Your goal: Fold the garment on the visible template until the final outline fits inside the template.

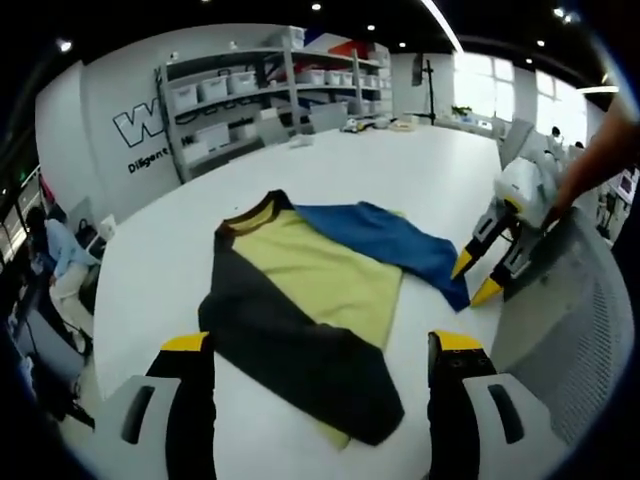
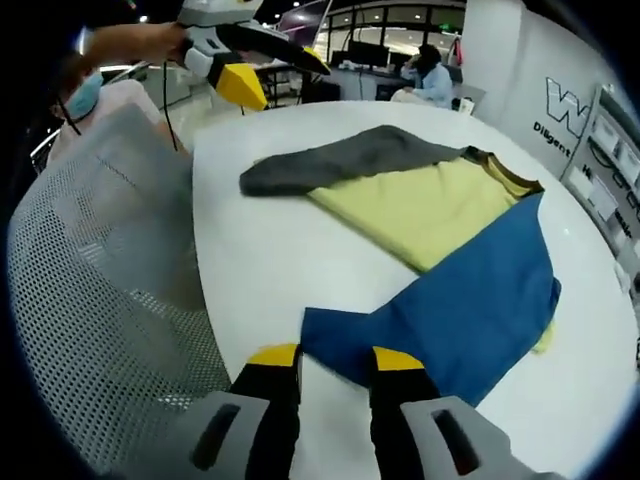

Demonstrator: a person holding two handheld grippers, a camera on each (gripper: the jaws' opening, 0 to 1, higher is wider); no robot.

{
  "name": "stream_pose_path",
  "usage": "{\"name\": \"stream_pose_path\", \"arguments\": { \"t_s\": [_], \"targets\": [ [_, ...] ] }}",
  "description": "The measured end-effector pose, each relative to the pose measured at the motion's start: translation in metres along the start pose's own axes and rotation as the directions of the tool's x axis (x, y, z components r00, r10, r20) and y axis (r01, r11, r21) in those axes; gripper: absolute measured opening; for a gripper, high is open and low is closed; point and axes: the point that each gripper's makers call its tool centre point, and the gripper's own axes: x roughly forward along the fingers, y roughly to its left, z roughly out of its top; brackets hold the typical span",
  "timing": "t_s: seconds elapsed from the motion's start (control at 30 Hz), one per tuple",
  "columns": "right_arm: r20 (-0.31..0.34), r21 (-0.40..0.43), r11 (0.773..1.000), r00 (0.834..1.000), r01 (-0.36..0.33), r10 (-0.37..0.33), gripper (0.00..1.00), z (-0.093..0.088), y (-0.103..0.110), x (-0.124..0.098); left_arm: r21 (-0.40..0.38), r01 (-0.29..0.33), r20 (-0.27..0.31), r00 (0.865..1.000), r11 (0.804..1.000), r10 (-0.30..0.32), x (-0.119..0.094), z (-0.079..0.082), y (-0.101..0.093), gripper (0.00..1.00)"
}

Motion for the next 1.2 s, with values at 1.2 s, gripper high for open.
{"name": "stream_pose_path", "arguments": {
  "t_s": [1.2],
  "targets": [
    [-0.03, 0.203, 0.897, 0.919, 0.392, -0.394, 0.05, -0.022, -0.154, -0.074, -0.033, -0.041, 0.019, 0.999, 0.999, 0.042, -0.005, 0.004, 0.018, 0.8]
  ]
}}
